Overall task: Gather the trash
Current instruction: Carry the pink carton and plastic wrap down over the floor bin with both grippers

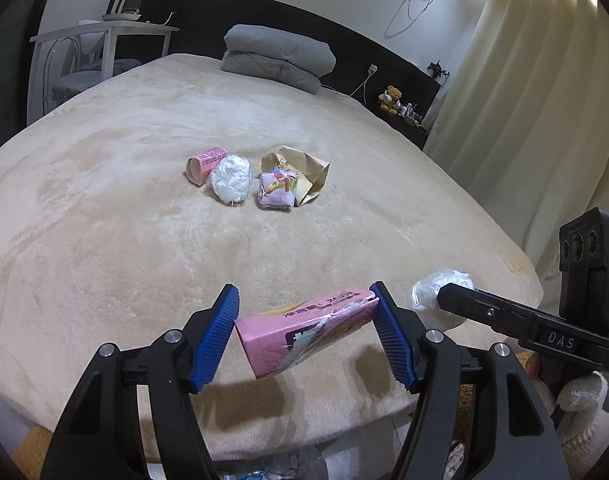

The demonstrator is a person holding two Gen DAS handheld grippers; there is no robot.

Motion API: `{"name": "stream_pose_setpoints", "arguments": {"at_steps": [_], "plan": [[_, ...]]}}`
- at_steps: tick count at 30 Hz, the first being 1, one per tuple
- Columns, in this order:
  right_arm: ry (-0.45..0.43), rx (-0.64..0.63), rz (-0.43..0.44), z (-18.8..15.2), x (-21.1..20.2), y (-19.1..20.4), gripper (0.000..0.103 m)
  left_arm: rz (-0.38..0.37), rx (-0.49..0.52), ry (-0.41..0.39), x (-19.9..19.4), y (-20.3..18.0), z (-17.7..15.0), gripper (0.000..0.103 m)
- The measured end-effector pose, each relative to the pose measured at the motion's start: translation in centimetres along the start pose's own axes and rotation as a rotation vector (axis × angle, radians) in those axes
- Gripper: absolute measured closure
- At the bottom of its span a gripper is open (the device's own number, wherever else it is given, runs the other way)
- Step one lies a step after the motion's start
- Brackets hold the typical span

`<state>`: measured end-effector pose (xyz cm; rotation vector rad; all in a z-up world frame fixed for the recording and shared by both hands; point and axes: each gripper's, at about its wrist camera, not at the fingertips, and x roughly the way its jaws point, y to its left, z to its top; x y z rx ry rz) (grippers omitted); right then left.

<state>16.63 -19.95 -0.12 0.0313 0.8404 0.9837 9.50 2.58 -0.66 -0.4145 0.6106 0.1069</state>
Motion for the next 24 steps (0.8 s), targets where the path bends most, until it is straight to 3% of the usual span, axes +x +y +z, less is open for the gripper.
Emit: {"name": "stream_pose_setpoints", "arguments": {"at_steps": [24], "plan": [[-0.065, -0.086, -0.062, -7.9, -5.7, 4.1, 0.059, -0.027, -0.012, -0.043, -5.6, -2.9, -6.3, 0.037]]}}
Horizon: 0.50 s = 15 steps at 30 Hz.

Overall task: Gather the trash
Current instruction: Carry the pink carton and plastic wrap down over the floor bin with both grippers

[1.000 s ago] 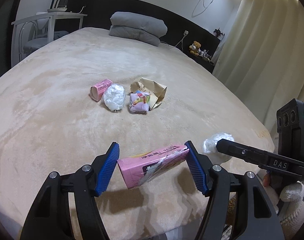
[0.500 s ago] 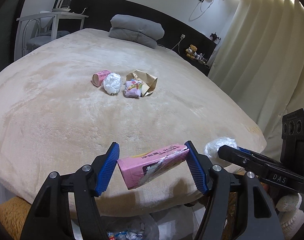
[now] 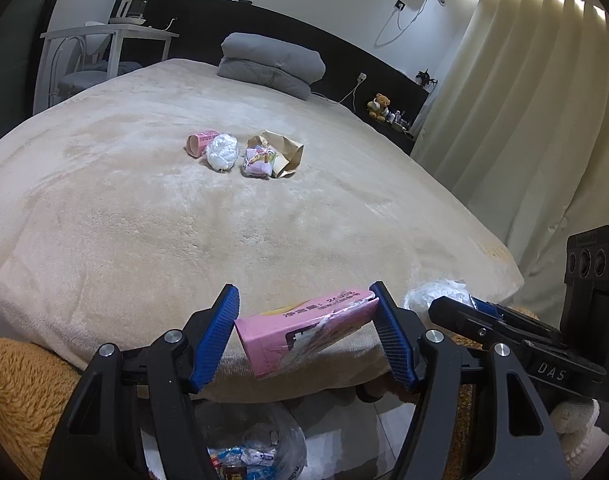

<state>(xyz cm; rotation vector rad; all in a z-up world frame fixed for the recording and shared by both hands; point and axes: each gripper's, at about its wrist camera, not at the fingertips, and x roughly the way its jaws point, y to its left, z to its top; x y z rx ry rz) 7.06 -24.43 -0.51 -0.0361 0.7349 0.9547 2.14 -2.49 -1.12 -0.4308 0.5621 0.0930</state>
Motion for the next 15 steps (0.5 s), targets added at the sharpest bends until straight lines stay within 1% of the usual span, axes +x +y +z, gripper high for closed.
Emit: {"name": "stream_pose_setpoints", "arguments": {"at_steps": [6, 10, 15], "plan": [[0.01, 0.007, 0.002, -1.5, -0.8, 0.4, 0.059, -0.004, -0.004, 0.006, -1.1, -0.2, -1.5, 0.037], [0.025, 0.015, 0.008, -2.6, -1.0, 0.6, 0.059, -0.027, -0.028, 0.013, -1.9, -0.3, -2.7, 0.037], [0.055, 0.04, 0.005, -3.8, -0.7, 0.3, 0.059, -0.037, -0.021, 0.043, -1.7, -0.8, -3.9, 0.037]]}}
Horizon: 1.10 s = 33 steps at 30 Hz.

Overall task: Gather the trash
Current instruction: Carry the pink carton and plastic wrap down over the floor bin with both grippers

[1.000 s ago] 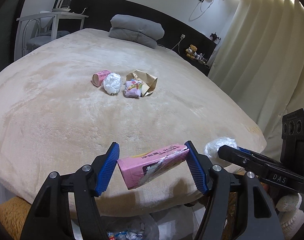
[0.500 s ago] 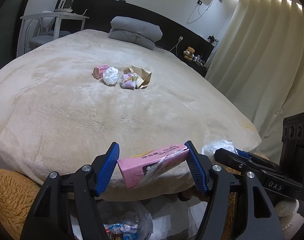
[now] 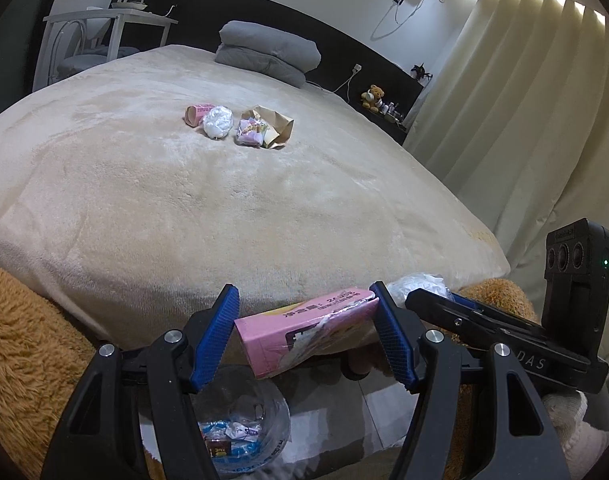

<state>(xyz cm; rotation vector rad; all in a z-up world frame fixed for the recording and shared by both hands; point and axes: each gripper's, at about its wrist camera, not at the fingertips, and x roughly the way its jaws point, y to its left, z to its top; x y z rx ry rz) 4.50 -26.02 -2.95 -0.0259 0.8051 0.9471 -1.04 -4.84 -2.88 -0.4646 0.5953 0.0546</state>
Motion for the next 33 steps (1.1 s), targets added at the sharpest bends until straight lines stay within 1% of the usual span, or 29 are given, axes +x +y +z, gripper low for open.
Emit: {"name": "stream_pose_setpoints", "arguments": {"at_steps": [3, 7, 13, 16, 21, 25, 29, 33], "plan": [[0.033, 0.016, -0.002, -0.5, 0.6, -0.3, 0.059, -0.008, -0.001, 0.029, 0.6, -0.2, -0.5, 0.037], [0.075, 0.034, -0.012, -0.8, 1.6, -0.8, 0.059, 0.001, -0.018, 0.079, 1.6, 0.1, -0.9, 0.037], [0.181, 0.07, -0.021, -1.4, 4.0, -1.6, 0.059, 0.014, -0.079, 0.164, 3.3, 1.7, -1.7, 0.037], [0.225, 0.072, -0.032, -1.9, 5.0, -1.7, 0.059, 0.034, -0.105, 0.215, 4.2, 2.7, -2.5, 0.037], [0.283, 0.078, -0.043, -2.5, 6.3, -1.9, 0.059, 0.05, -0.159, 0.27, 5.1, 4.4, -3.3, 0.037], [0.329, 0.108, -0.042, -2.8, 7.1, -2.4, 0.059, 0.058, -0.19, 0.312, 5.6, 5.3, -3.8, 0.037], [0.367, 0.151, -0.023, -2.9, 7.8, -2.9, 0.059, 0.065, -0.195, 0.346, 6.1, 5.4, -4.1, 0.037], [0.425, 0.199, -0.008, -3.4, 9.0, -3.4, 0.059, 0.072, -0.203, 0.397, 6.9, 5.5, -4.5, 0.037]]}}
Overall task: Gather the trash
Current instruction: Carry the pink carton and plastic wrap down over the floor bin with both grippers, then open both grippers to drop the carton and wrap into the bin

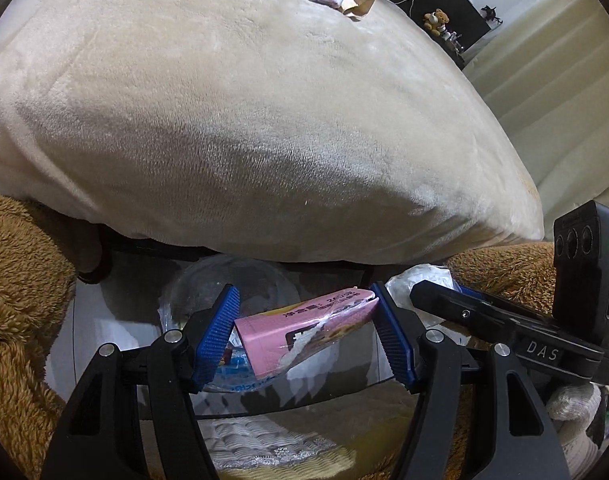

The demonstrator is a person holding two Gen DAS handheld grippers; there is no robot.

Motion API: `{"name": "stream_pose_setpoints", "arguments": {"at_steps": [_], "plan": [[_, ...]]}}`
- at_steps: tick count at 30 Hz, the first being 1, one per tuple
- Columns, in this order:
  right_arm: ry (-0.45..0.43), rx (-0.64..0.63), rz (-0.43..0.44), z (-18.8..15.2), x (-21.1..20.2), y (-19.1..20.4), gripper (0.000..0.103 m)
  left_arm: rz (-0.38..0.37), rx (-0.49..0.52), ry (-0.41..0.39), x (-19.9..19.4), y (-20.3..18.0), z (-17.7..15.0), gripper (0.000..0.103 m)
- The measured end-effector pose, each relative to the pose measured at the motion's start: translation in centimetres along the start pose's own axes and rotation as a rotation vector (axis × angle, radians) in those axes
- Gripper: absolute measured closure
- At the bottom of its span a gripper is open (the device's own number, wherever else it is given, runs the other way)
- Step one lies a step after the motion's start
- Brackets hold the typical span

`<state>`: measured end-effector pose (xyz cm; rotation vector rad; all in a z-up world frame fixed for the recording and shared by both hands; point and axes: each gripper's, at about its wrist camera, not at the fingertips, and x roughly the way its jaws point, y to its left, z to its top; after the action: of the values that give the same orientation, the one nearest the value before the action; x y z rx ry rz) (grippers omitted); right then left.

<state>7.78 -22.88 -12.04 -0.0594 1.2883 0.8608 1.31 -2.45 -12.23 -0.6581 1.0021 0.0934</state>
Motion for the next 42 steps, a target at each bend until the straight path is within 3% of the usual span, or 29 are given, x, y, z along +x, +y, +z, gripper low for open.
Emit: {"name": "stream_pose_setpoints", "arguments": {"at_steps": [17, 29, 32, 33, 42], "plan": [[0.233, 0.165, -0.004, 0.0, 5.5, -2.3, 0.059, 0.021, -0.114, 0.158, 3.6, 1.6, -0.2, 0.037], [0.256, 0.196, -0.023, 0.1, 6.2, -3.0, 0.058, 0.033, -0.149, 0.201, 4.5, 2.2, -0.3, 0.036], [0.251, 0.215, -0.02, 0.2, 6.1, -3.4, 0.05, 0.03, -0.155, 0.195, 4.3, 2.4, -0.2, 0.033], [0.249, 0.22, -0.019, 0.1, 6.1, -3.5, 0.05, 0.03, -0.158, 0.191, 4.3, 2.5, -0.1, 0.028], [0.24, 0.204, -0.022, 0.1, 5.7, -3.1, 0.05, 0.019, -0.16, 0.171, 3.8, 2.4, 0.0, 0.028]]}}
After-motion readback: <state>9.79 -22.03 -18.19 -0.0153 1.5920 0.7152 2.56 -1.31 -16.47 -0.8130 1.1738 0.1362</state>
